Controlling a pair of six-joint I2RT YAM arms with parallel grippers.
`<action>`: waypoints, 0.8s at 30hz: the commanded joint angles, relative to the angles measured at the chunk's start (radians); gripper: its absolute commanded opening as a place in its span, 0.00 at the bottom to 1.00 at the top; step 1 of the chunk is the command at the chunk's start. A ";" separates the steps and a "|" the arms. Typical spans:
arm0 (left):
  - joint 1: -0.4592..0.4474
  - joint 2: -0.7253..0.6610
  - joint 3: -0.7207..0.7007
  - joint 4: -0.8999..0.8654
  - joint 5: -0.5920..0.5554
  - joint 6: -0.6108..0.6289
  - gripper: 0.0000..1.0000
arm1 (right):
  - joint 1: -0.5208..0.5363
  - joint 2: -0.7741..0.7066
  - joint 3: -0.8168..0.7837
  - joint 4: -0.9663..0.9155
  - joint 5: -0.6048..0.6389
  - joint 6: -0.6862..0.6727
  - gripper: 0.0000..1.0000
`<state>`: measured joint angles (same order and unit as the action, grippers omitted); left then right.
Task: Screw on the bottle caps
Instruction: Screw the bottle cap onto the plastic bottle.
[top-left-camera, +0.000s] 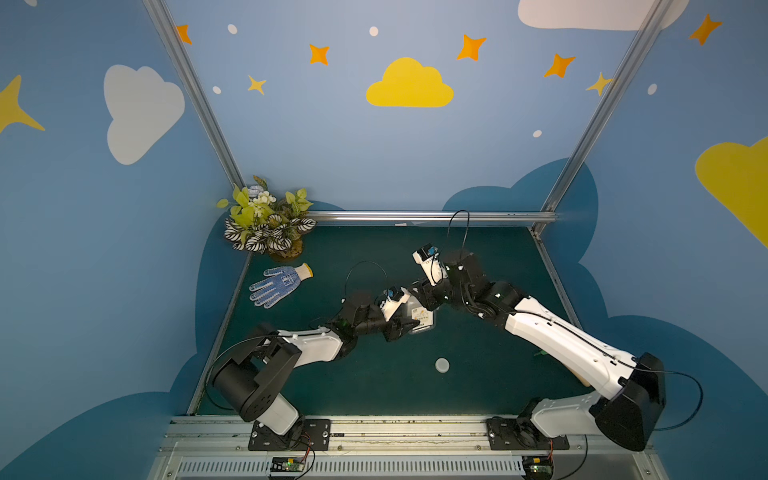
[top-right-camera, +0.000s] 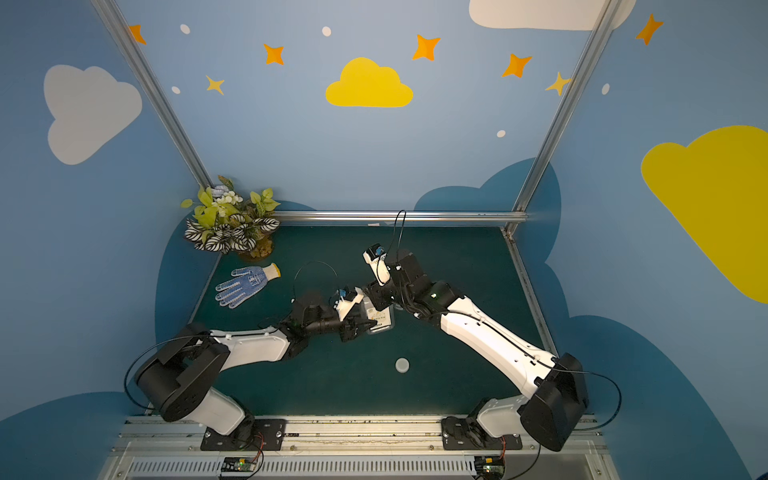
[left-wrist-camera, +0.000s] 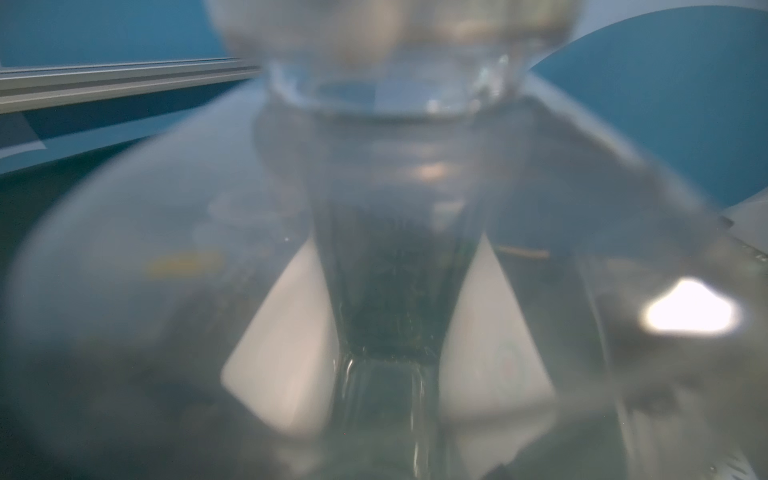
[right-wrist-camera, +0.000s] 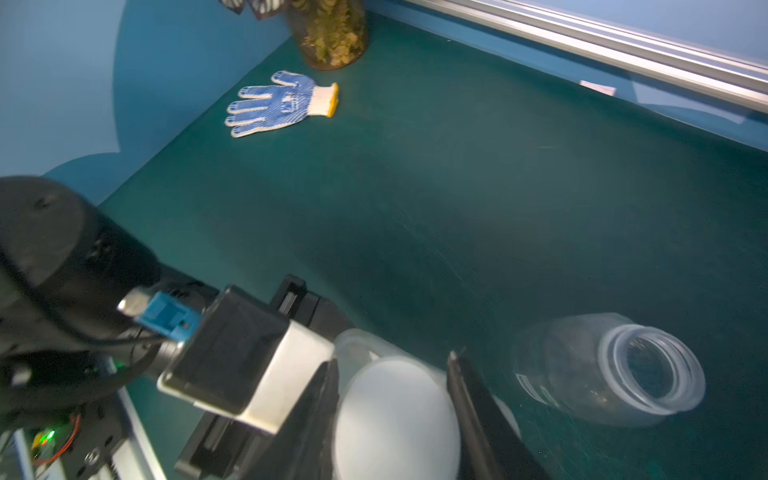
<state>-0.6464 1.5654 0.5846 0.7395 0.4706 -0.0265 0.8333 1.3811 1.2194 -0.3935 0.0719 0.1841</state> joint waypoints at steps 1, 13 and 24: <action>-0.037 -0.042 0.005 0.083 -0.084 0.061 0.02 | 0.060 0.045 0.036 -0.041 0.341 0.128 0.00; -0.044 -0.043 0.006 0.058 -0.115 0.064 0.02 | 0.100 0.052 0.087 -0.135 0.426 0.222 0.20; -0.036 -0.016 0.017 0.049 -0.053 0.061 0.02 | 0.001 -0.086 -0.006 -0.017 0.166 0.032 0.66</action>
<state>-0.6880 1.5570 0.5819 0.7650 0.3763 0.0196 0.8829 1.3449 1.2297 -0.4591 0.3031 0.2836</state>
